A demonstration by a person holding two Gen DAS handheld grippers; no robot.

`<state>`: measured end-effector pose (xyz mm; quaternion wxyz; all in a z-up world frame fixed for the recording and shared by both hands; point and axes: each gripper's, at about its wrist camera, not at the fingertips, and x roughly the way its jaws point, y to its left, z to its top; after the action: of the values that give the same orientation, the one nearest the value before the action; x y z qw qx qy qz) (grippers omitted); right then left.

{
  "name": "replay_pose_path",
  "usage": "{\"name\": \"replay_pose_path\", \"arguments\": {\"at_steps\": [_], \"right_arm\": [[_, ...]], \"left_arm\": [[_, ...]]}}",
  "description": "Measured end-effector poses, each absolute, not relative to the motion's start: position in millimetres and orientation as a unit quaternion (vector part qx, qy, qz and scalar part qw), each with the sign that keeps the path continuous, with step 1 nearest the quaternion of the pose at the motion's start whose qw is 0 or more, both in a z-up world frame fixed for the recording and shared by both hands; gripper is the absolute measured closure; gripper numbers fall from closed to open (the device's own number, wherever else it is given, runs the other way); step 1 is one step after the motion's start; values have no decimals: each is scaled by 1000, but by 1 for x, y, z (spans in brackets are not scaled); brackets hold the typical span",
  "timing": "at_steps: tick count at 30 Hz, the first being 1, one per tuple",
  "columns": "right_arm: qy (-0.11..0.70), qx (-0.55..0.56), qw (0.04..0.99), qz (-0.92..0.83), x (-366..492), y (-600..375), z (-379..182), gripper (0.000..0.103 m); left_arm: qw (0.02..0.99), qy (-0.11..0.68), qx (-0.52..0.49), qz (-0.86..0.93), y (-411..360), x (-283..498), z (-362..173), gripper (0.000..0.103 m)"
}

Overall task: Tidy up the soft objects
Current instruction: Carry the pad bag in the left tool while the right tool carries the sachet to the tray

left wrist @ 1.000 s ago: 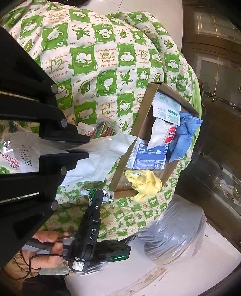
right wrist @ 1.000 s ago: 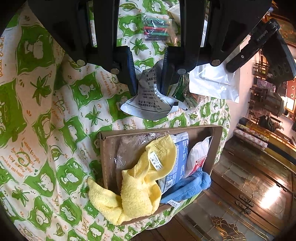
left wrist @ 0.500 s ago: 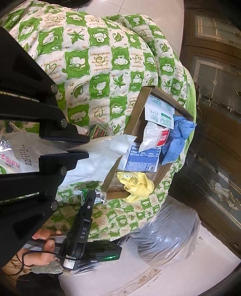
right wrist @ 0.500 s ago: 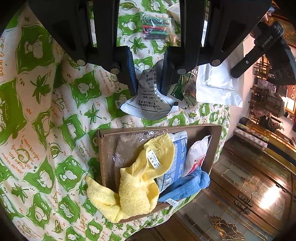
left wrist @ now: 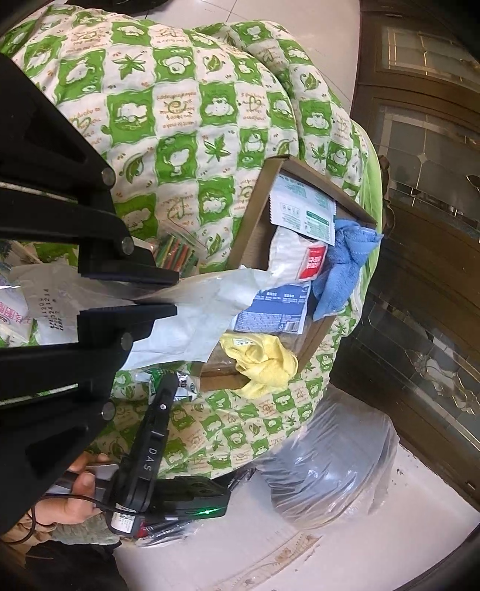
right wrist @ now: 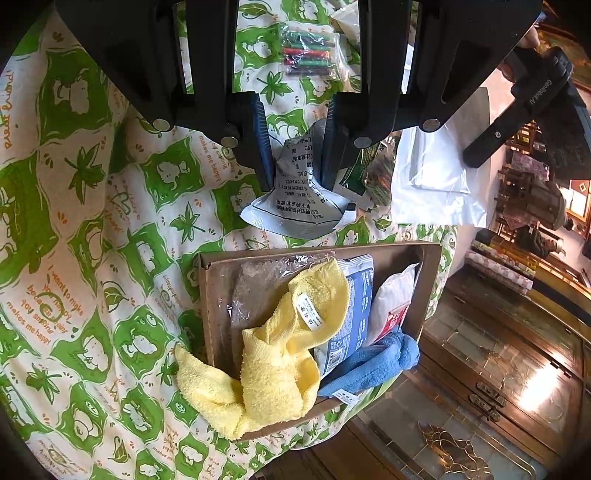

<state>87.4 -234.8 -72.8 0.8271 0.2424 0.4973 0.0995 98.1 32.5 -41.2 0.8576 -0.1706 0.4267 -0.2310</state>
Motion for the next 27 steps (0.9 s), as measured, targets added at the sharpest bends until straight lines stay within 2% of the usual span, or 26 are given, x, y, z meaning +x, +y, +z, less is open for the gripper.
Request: {"name": "replay_pose_path", "arguments": {"at_steps": [18, 27], "right_arm": [[488, 240, 834, 92, 84, -237, -67, 78], [482, 218, 845, 83, 84, -232, -59, 78]], "left_arm": [[866, 409, -163, -237, 23, 116, -32, 94], [879, 374, -173, -241, 30, 139, -16, 94]]}}
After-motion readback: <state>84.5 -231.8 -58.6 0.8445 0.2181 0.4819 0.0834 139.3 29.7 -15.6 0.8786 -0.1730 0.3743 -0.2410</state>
